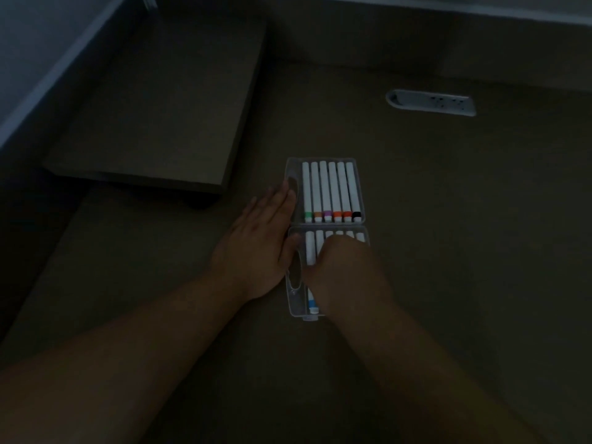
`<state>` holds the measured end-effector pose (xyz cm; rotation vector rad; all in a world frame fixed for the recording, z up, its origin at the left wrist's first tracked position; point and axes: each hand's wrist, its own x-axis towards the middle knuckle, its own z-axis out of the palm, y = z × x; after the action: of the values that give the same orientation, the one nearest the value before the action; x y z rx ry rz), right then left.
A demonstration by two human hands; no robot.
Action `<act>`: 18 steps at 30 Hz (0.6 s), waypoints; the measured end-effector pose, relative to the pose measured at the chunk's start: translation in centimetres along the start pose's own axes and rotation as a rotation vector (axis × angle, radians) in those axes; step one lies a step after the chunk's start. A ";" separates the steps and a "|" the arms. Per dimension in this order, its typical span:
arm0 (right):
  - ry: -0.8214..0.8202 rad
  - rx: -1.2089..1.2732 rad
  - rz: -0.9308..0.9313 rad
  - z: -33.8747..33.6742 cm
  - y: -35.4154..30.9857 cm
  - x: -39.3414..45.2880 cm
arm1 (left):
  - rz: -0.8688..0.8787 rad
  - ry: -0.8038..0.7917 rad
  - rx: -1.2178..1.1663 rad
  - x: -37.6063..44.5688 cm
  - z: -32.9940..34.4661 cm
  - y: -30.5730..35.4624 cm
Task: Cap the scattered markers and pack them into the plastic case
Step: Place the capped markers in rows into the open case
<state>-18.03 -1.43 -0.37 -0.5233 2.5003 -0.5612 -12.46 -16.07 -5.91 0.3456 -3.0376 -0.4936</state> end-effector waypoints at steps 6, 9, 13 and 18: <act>-0.021 -0.025 0.011 0.1 0.3 0.7 | -0.001 -0.007 -0.005 0.1 0.1 0.0; -0.025 -0.008 0.024 0.3 0.7 1.1 | 0.003 0.004 0.000 0.1 0.0 0.1; -0.035 0.028 0.045 0.3 0.8 1.4 | 0.009 0.003 -0.008 0.1 -0.1 0.0; -0.080 0.062 0.061 -0.1 0.7 1.6 | -0.012 -0.014 -0.001 0.3 0.1 0.0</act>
<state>-19.52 -1.54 -1.27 -0.4355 2.4068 -0.5807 -12.71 -16.15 -5.99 0.3623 -3.0509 -0.5001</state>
